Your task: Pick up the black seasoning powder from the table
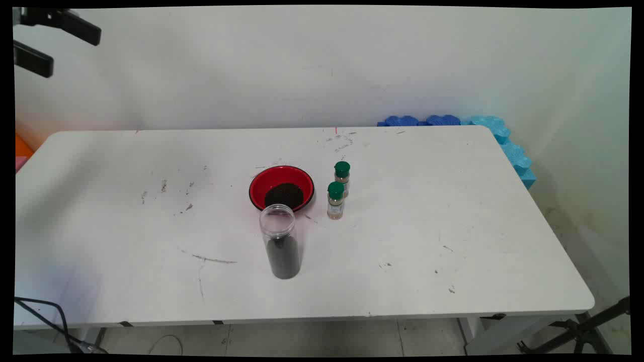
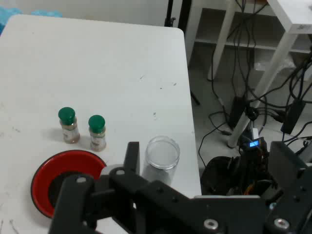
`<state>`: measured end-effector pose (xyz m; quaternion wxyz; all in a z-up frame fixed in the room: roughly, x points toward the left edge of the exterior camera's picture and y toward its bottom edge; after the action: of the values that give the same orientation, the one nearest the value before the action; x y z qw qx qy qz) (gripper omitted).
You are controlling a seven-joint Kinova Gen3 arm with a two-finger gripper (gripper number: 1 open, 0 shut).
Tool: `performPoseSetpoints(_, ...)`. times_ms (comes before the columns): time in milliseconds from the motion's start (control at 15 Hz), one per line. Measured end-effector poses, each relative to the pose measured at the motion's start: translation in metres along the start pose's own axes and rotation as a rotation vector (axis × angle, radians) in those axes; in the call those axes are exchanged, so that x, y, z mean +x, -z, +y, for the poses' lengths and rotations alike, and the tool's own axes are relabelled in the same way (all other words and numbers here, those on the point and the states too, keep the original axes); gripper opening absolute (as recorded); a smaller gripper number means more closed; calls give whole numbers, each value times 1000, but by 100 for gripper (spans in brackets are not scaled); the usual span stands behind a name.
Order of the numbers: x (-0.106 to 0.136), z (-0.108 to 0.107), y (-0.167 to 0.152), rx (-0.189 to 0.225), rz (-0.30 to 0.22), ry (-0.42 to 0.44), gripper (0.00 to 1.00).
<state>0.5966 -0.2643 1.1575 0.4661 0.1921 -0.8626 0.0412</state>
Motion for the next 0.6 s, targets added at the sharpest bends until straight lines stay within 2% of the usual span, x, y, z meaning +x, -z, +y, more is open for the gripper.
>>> performPoseSetpoints(600, -9, 8, -46, 9, 28, 59, 100)
